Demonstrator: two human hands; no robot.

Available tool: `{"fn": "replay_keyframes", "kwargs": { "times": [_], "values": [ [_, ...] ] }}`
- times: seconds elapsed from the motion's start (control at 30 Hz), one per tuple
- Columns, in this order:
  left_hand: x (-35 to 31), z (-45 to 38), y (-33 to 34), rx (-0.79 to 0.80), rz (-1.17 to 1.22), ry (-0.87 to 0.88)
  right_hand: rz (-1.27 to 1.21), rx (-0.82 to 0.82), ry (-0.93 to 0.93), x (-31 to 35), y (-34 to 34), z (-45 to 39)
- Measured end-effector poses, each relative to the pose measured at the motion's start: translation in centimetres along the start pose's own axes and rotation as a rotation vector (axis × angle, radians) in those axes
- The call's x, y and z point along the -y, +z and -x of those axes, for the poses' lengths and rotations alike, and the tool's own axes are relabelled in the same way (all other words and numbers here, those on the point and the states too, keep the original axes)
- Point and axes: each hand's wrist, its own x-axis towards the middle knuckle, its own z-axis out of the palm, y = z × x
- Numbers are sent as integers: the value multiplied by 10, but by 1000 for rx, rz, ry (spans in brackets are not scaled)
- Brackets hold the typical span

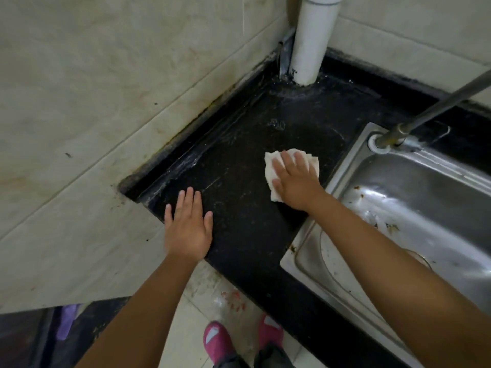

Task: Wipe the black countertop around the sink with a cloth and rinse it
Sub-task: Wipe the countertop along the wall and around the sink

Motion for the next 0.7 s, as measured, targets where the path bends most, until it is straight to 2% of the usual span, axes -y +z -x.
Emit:
{"fn": "replay_keyframes", "kwargs": {
  "times": [0.07, 0.17, 0.27, 0.3, 0.33, 0.43, 0.57, 0.7],
  "values": [
    [0, 1, 0, 11, -19, -6, -6, 4, -16, 25, 7, 15],
    [-4, 1, -4, 58, -52, -19, 85, -77, -281, 71, 41, 49],
    [-7, 1, -14, 98, -97, -43, 9, -41, -288, 78, 39, 65],
    [-8, -1, -18, 81, -103, -51, -5, 7, -275, 70, 30, 65],
    [-10, -3, -22, 52, -95, -60, 15, -23, -288, 59, 29, 58],
    [-21, -12, -35, -16, -57, -33, -6, -4, -87, 17, 14, 31],
    [-35, -25, -40, -25, -25, 45, -81, -25, 163, -49, -11, -16],
    [-41, -45, -38, 3, 2, 123, -176, -104, 307, -80, -26, -50]
  ]
}}
